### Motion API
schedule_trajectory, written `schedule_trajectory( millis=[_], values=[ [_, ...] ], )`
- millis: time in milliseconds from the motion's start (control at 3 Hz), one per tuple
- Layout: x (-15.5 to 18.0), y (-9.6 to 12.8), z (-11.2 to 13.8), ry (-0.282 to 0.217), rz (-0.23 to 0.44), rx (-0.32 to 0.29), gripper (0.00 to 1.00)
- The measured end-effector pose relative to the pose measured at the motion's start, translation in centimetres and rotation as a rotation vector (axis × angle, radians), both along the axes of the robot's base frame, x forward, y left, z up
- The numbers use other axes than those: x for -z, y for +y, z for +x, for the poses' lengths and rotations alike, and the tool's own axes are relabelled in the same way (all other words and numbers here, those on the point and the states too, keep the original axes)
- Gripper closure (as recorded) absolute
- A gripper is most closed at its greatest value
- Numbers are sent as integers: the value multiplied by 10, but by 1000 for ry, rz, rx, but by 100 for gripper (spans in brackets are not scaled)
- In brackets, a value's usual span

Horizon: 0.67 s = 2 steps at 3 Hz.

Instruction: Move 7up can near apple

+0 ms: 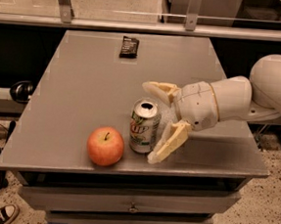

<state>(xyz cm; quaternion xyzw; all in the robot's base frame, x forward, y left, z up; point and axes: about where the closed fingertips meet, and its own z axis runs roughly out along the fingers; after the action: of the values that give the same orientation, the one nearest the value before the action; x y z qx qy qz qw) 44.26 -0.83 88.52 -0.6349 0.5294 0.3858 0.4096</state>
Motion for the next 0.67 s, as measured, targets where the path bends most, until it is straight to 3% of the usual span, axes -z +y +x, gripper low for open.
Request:
schedule_trajectory(
  millis=[667],
  values=[
    [-21, -61, 55, -76, -29, 106, 0]
  ],
)
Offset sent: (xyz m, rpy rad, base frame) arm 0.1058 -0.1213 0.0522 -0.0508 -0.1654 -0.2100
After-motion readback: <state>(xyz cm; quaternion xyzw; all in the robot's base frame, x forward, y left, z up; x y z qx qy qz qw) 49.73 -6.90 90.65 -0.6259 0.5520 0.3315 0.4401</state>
